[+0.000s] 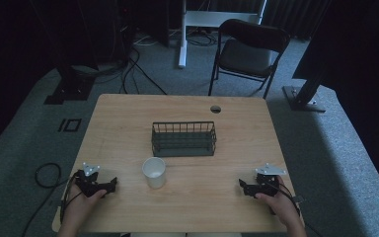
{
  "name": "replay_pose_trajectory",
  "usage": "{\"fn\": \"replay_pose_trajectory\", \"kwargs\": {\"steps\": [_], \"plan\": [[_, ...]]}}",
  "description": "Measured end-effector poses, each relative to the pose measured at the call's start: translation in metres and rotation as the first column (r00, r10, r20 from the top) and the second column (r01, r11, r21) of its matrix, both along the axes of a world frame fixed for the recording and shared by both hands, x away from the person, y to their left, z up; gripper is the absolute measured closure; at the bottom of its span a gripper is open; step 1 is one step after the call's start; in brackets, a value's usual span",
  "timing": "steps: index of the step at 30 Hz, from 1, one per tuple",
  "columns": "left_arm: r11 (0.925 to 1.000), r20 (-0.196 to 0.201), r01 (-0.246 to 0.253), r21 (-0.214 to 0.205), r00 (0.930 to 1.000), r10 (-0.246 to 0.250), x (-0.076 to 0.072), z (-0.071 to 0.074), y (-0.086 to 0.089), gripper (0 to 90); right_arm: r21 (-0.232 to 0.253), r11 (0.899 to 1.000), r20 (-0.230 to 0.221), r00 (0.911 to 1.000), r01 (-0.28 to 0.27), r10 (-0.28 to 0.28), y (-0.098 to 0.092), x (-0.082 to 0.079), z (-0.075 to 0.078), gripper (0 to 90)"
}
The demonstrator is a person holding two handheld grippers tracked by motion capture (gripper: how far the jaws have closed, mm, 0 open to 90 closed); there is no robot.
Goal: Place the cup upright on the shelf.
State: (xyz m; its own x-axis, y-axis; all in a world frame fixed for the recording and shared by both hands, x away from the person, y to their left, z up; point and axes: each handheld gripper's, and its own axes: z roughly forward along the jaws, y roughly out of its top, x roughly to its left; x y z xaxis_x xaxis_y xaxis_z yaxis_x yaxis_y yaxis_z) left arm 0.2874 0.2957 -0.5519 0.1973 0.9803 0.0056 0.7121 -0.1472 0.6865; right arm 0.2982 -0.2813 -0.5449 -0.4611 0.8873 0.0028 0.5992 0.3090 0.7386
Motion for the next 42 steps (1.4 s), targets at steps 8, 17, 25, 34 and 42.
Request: {"fn": "replay_pose_trajectory", "kwargs": {"steps": [8,17,25,34,42], "plan": [[1.0,0.0,0.0,0.0,1.0,0.0,0.0,0.0,0.0,0.2,0.012,0.999,0.01,0.9994,-0.032,0.032,0.011,0.001,0.005,12.6],[1.0,0.0,0.0,0.0,1.0,0.0,0.0,0.0,0.0,0.3,0.027,0.998,0.015,0.998,-0.063,0.062,0.022,0.003,0.009,12.6],[1.0,0.0,0.0,0.0,1.0,0.0,0.0,0.0,0.0,0.3,0.024,0.995,0.022,0.9953,-0.095,0.094,0.032,0.004,0.012,12.6],[1.0,0.0,0.0,0.0,1.0,0.0,0.0,0.0,0.0,0.3,0.029,0.991,0.034,0.9908,-0.132,0.131,0.043,0.004,0.018,12.6],[1.0,0.0,0.0,-0.001,1.0,0.0,0.0,0.0,0.0,0.3,0.053,0.983,0.042,0.9836,-0.177,0.175,0.054,0.004,0.021,12.6]]}}
